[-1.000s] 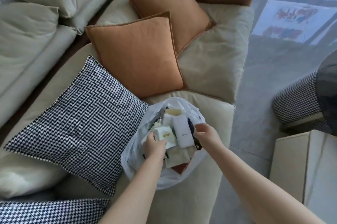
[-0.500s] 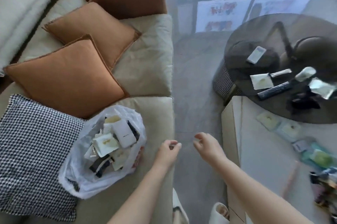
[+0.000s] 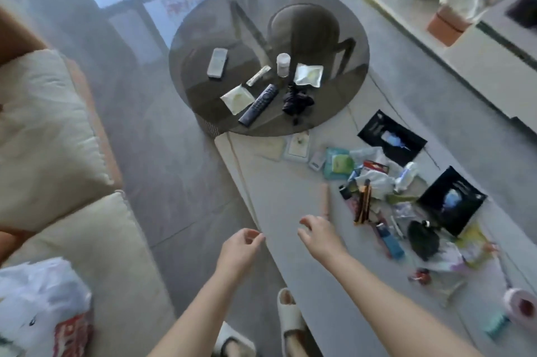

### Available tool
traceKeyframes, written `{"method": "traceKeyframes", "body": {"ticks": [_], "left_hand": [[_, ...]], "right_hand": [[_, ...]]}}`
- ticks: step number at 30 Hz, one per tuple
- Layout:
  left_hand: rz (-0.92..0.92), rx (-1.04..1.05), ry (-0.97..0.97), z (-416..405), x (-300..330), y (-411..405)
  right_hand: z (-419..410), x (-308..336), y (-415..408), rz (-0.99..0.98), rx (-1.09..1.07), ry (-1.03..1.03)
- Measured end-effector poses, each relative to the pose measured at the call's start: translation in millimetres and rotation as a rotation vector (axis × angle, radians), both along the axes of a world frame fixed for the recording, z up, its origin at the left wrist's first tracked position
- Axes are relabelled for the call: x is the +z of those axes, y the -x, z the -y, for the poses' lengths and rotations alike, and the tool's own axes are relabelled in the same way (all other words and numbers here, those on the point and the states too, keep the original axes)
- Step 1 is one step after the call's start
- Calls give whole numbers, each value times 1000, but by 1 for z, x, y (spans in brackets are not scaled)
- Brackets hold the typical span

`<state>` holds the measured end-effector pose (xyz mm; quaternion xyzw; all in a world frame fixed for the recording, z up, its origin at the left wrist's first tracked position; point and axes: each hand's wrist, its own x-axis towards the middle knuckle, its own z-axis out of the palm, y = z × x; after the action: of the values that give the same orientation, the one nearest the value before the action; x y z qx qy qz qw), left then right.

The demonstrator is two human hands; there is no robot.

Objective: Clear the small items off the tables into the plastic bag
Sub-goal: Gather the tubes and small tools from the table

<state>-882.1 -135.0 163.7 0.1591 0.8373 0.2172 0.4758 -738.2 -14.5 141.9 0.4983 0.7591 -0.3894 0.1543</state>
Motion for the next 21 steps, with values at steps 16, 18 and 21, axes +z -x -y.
{"method": "traceKeyframes", "body": {"ticks": [16,18,21], "left_hand": [[-62,-552,184,-137,-102,-112],[-68,-564,196,-151,-121,-118],[-81,-467,181,-170,-144,-123]], "right_hand": [[-84,-79,-132,51,-583,69],[-93,-95,-130,42,-620,78],[-108,-120,-124,34,-655,99]]}}
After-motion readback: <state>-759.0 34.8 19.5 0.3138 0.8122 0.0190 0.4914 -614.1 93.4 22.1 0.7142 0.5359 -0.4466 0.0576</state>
